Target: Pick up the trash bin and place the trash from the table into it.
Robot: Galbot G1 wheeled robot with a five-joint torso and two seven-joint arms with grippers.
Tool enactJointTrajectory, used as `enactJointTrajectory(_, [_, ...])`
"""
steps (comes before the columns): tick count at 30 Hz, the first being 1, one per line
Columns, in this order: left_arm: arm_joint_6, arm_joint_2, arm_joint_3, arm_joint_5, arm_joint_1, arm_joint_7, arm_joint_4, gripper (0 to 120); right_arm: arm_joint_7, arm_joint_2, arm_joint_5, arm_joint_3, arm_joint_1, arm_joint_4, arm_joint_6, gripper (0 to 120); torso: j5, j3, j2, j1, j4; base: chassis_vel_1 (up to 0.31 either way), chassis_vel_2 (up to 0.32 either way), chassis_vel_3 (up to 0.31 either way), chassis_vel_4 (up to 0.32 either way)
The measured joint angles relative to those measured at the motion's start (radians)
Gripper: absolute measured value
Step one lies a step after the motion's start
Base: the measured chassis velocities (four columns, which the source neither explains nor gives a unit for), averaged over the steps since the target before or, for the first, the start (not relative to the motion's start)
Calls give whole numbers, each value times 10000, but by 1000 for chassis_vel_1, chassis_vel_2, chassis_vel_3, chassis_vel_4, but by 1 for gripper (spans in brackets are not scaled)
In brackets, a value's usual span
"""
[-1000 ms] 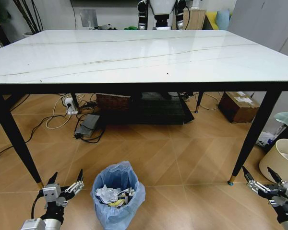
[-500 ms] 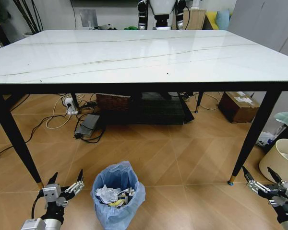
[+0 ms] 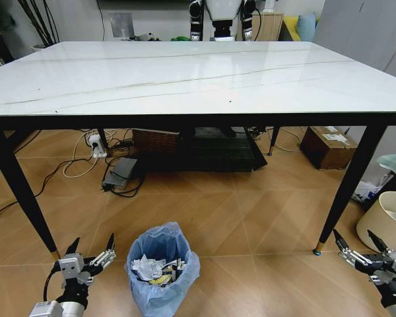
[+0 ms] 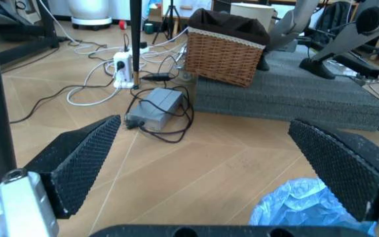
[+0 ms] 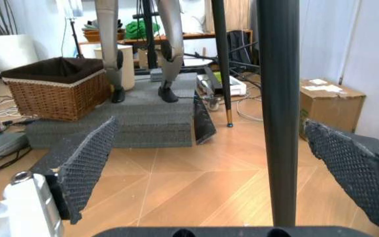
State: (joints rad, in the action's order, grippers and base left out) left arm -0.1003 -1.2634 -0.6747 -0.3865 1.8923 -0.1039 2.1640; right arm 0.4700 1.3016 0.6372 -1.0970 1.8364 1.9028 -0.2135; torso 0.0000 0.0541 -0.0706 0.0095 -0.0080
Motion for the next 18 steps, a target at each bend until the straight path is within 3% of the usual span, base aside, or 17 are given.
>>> enactJointTrajectory(18, [0, 0, 1, -1, -1, -2, 0, 100, 0, 0, 0, 0, 0, 0, 0, 100, 0, 0, 0, 0, 0, 0, 0, 0, 0])
